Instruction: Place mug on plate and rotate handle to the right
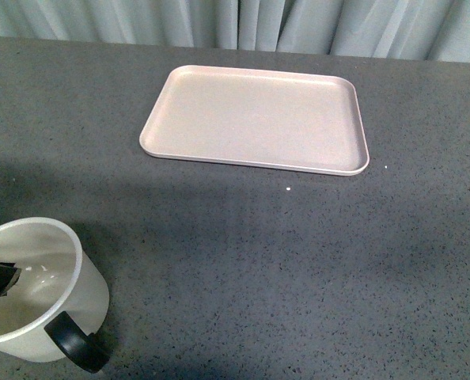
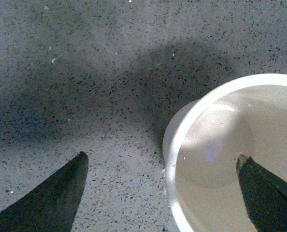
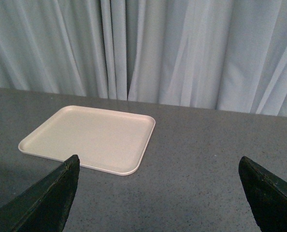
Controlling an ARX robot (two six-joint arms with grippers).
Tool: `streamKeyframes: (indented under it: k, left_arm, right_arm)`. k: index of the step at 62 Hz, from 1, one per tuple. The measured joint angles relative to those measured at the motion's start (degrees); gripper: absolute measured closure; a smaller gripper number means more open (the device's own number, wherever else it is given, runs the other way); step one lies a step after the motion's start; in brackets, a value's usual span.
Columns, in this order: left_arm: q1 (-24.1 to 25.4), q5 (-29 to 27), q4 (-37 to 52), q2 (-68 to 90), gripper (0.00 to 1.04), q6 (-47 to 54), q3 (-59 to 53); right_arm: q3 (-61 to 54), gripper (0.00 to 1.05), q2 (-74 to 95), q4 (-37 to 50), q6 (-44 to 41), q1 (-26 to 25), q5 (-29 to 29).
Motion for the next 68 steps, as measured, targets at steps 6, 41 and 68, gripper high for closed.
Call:
streamKeyframes:
  k: [6,41,68]
  left_arm:
    - [-1.36,-0.46,0.24,2.05,0.31,-1.29,0.85]
    - [-4.48,0.63,-1.07,4.81,1.03,-8.76,2.84]
    - [-9.14,1.2,-4.35,7.93,1.03,-18.05,14.84]
  right_arm:
    - [0.0,0.09,0.0,0.0,0.0,0.0,0.0]
    - [0.0,0.09,0.0,0.0,0.0,0.0,0.0]
    - [0.0,0.09,0.0,0.0,0.02,0.0,0.0]
